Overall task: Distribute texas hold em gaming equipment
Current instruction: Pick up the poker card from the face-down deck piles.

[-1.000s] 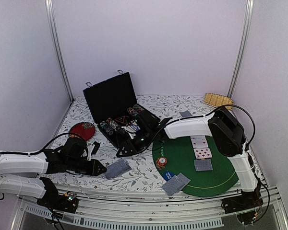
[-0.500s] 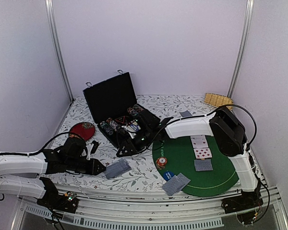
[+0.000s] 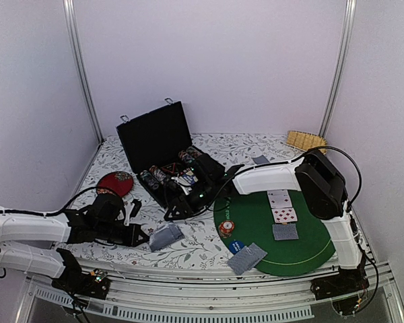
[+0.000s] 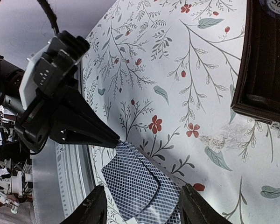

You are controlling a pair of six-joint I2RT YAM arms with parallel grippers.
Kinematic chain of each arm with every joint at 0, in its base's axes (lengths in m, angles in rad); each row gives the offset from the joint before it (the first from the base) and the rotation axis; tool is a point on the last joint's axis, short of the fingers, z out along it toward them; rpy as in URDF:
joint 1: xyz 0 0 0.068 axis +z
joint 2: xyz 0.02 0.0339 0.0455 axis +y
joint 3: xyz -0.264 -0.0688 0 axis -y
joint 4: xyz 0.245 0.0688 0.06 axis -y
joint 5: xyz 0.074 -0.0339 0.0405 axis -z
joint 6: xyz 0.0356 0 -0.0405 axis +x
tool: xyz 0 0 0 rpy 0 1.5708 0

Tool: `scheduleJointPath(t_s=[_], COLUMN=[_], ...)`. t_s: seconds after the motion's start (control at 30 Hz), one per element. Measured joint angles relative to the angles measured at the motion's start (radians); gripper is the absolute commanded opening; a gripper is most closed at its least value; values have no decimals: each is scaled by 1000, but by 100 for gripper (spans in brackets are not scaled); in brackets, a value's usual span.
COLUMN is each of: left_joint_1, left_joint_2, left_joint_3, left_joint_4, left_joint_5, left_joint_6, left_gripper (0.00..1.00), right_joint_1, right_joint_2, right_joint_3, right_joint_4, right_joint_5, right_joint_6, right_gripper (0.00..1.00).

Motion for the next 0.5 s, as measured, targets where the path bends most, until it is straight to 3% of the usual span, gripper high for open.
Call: scheduleJointPath(t_s=[0.23, 0.5], left_joint_1=[0, 0], left_joint_2=[-172, -224], left_joint_3=[0, 17], left_joint_4=[-52, -100], left_joint_5=[6, 29], left_joint_6=[-5, 7], left_gripper=[0, 0], right_joint_1=[0, -9], right_joint_2=[-9, -38], right_joint_3=[-2, -2], right_joint_4=[-6, -40], right_joint_5=[0, -6], right_joint_6=[-5, -52], right_gripper=[54, 55])
